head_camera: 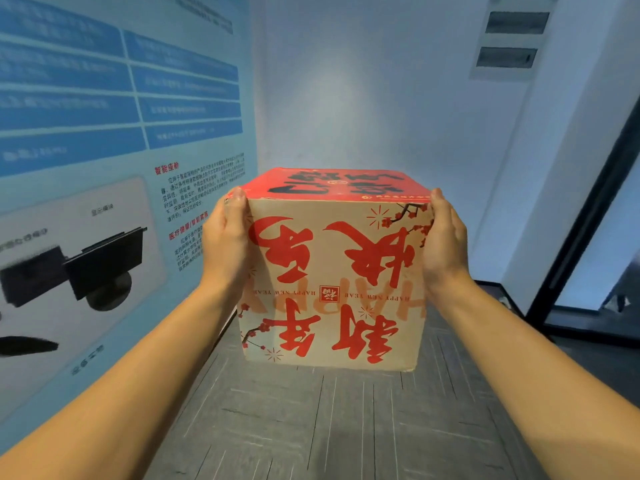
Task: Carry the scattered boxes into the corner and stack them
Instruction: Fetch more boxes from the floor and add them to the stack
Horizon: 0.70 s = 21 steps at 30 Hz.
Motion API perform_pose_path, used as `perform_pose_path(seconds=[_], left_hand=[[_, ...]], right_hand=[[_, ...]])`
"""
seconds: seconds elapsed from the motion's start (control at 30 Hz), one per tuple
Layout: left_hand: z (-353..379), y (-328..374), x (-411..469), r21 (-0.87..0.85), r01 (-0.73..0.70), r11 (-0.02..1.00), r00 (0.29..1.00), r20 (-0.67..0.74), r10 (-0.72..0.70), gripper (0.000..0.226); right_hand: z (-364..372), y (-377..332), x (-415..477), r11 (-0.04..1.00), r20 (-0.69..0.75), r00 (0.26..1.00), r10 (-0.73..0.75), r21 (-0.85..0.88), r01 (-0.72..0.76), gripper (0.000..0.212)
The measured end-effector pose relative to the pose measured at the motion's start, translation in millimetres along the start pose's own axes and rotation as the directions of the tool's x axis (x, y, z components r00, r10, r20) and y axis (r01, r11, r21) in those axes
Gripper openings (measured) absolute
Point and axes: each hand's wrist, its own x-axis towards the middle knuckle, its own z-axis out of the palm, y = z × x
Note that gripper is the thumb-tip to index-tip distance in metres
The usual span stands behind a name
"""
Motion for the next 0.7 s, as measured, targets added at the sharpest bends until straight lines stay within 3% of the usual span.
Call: perform_pose_path(seconds=[0.33, 0.7], left_hand=[[64, -96, 223, -0.021, 0.008, 1.0, 0.999, 0.052, -0.007, 0.041], [170, -249, 452, 0.041, -0.019, 0.999, 1.0, 0.024, 0.018, 0.034]], right_hand=[[113, 72, 211, 1.0, -0.034, 0.999, 0.01, -0.001, -0.01, 0.064], [216, 205, 472, 1.0, -0.019, 1.0, 0.003, 0.029, -0.003, 0.055]])
